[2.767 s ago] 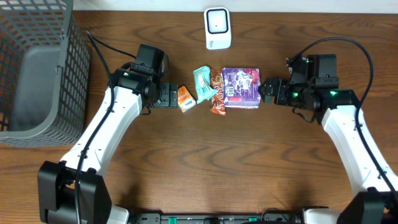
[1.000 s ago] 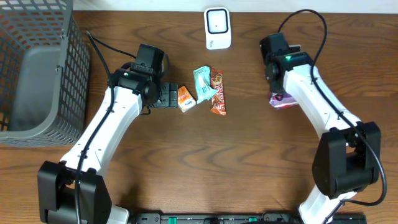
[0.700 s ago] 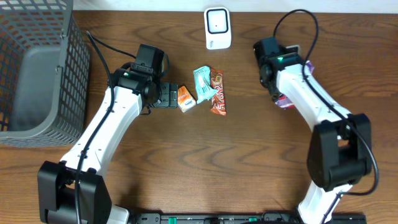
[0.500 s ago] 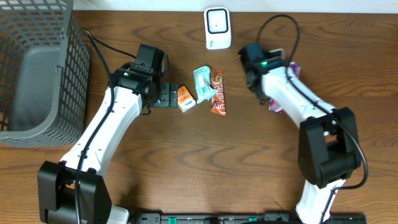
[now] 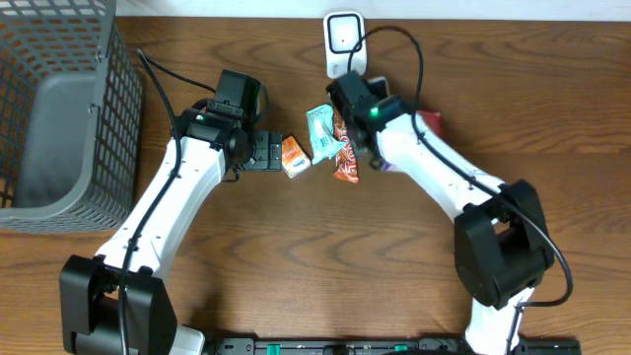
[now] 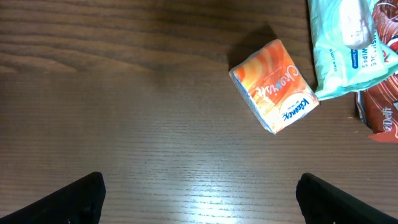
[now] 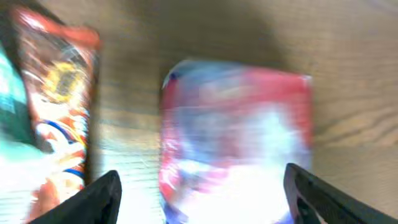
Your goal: Scan the item barcode
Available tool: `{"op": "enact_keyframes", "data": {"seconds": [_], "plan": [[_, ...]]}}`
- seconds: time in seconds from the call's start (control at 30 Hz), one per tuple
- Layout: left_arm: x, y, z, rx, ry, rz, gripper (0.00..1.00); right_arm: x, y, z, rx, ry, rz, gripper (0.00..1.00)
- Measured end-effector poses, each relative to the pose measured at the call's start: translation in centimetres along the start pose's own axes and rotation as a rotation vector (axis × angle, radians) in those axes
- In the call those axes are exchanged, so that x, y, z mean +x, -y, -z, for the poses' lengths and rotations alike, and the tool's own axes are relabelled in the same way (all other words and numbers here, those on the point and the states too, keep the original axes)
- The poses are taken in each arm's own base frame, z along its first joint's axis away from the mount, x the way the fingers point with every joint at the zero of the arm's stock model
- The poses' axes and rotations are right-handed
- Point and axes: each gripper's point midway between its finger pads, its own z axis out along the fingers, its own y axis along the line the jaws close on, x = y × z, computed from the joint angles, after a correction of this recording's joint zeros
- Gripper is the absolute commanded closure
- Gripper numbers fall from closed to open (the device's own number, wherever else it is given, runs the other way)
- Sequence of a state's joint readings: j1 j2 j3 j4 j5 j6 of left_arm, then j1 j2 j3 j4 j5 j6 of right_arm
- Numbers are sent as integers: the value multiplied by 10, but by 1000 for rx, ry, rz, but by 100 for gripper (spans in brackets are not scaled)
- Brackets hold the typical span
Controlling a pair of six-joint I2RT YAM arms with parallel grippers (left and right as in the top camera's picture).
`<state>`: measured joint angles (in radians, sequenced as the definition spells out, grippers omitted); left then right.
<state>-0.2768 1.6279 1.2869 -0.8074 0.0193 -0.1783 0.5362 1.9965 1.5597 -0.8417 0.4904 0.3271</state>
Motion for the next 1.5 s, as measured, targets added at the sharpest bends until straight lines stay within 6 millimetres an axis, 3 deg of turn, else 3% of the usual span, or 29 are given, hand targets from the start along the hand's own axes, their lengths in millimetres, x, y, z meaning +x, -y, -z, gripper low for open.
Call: {"op": "enact_keyframes", "data": {"seconds": [0.2, 0.27, 0.5, 0.87, 1.0, 1.2, 1.5], "plan": [[0, 0, 0, 0, 0, 0, 2, -34, 15, 27, -123, -12, -82, 1], [0, 0, 0, 0, 0, 0, 2, -37, 23, 26, -163, -29, -96, 1], [0, 0, 0, 0, 0, 0, 2, -25, 72, 2, -306, -155, -186, 1], [0, 0, 0, 0, 0, 0, 2, -6, 133, -12, -540, -234, -311, 4], [0, 0, 0, 0, 0, 0, 2, -5, 131, -19, -568, -217, -315, 8], [0, 0, 0, 0, 0, 0, 2, 10, 115, -42, -602, -219, -309, 15], [0, 0, 0, 0, 0, 0, 2, 31, 76, -64, -763, -184, -320, 30]]}}
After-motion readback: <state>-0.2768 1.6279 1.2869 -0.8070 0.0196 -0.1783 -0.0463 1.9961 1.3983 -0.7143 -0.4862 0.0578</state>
